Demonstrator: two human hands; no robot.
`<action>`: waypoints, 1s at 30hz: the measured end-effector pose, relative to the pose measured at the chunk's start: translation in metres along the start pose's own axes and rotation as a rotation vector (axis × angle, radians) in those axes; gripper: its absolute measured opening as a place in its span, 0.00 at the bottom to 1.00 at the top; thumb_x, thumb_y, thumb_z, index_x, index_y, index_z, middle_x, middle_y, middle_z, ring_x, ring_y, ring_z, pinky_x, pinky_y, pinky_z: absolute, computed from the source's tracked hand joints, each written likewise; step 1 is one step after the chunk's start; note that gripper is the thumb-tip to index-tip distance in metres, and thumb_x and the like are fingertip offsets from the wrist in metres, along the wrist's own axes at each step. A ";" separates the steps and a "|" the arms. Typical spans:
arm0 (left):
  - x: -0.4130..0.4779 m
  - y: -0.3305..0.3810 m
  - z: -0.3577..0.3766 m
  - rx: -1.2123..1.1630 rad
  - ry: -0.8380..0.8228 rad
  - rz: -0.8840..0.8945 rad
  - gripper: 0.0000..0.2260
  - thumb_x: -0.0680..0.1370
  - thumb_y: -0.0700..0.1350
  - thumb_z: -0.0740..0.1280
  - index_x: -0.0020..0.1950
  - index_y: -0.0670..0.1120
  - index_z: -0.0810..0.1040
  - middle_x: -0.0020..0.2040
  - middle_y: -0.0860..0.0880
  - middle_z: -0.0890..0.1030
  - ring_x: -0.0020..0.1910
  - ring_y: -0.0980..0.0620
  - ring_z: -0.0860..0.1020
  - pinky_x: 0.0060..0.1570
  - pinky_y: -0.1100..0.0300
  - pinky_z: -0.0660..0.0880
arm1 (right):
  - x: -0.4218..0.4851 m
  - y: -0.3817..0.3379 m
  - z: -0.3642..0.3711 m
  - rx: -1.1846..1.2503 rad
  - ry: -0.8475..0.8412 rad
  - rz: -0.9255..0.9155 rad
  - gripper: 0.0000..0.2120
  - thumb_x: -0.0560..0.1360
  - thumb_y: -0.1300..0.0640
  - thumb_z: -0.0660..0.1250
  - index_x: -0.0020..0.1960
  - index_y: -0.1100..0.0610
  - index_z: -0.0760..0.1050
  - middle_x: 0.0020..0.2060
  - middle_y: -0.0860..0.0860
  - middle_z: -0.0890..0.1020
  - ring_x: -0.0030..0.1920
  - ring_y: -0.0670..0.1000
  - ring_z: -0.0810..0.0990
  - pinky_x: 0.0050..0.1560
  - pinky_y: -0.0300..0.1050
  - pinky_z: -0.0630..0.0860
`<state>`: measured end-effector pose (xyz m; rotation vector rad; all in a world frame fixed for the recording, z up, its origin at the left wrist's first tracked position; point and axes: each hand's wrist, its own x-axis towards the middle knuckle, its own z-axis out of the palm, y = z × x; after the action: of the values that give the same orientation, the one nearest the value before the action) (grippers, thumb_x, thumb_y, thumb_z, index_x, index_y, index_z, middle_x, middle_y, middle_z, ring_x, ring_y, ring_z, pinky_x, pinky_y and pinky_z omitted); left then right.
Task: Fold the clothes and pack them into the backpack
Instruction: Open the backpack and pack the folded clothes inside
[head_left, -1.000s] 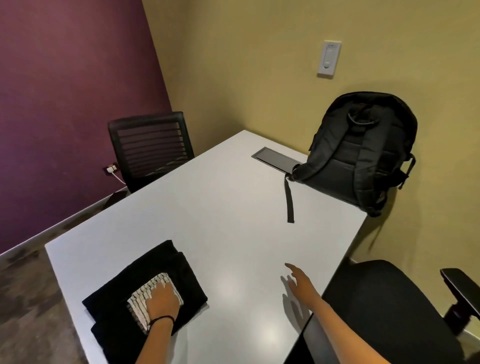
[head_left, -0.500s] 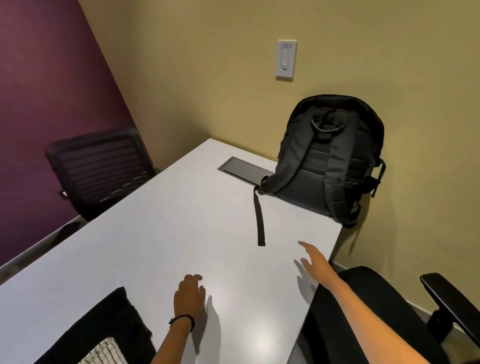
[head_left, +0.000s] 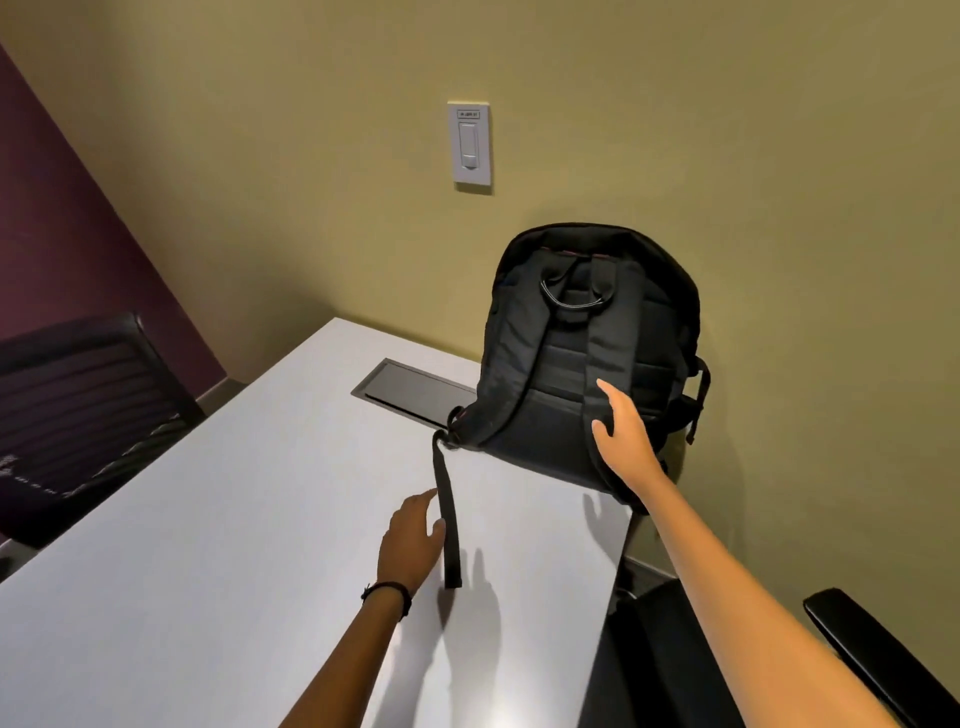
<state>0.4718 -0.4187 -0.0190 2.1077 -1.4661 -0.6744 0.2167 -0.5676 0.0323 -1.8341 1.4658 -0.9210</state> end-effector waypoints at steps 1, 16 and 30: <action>0.013 0.009 -0.003 -0.007 0.002 0.013 0.20 0.79 0.42 0.61 0.72 0.47 0.65 0.70 0.49 0.69 0.68 0.49 0.67 0.64 0.59 0.65 | 0.013 -0.002 -0.006 0.009 0.049 -0.001 0.26 0.78 0.66 0.59 0.74 0.56 0.58 0.72 0.54 0.62 0.73 0.52 0.60 0.70 0.44 0.58; 0.181 0.136 -0.039 0.004 0.100 0.250 0.20 0.79 0.43 0.61 0.71 0.46 0.65 0.70 0.46 0.69 0.67 0.46 0.69 0.64 0.51 0.68 | 0.176 -0.007 -0.082 -0.092 0.456 0.101 0.31 0.77 0.56 0.63 0.75 0.60 0.52 0.73 0.59 0.59 0.73 0.58 0.56 0.72 0.52 0.55; 0.254 0.225 -0.069 0.334 0.052 0.404 0.34 0.76 0.40 0.63 0.77 0.46 0.49 0.75 0.39 0.54 0.71 0.39 0.61 0.65 0.45 0.68 | 0.175 0.014 -0.079 0.050 0.402 0.031 0.07 0.77 0.63 0.60 0.54 0.60 0.71 0.54 0.59 0.76 0.55 0.60 0.73 0.57 0.52 0.70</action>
<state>0.4342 -0.7209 0.1457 1.9422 -2.0078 -0.2323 0.1692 -0.7452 0.0915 -1.6480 1.6819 -1.3567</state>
